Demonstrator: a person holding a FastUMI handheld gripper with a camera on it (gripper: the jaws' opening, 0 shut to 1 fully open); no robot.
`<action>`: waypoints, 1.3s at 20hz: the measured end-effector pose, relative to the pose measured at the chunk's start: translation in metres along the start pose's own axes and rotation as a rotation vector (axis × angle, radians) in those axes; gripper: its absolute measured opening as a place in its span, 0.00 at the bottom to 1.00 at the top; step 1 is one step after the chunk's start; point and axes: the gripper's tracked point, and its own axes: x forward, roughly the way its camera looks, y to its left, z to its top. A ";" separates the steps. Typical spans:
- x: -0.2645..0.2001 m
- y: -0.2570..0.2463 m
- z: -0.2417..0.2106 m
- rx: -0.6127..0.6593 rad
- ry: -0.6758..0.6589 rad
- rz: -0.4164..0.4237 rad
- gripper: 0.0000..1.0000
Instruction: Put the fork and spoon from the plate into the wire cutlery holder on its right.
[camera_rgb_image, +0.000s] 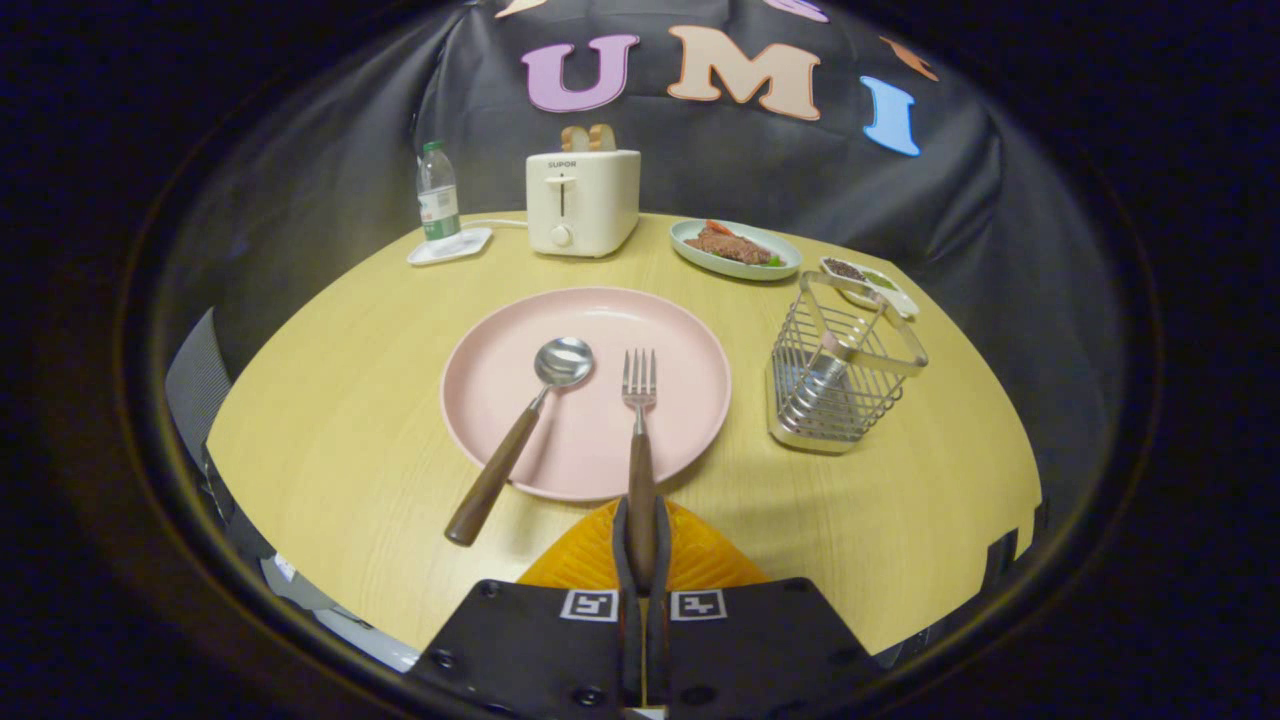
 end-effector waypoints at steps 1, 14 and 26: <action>-0.002 0.000 0.001 -0.003 -0.004 -0.005 0.05; -0.044 -0.023 0.054 0.043 -0.017 -0.084 0.04; -0.092 -0.074 0.098 0.286 0.085 -0.250 0.04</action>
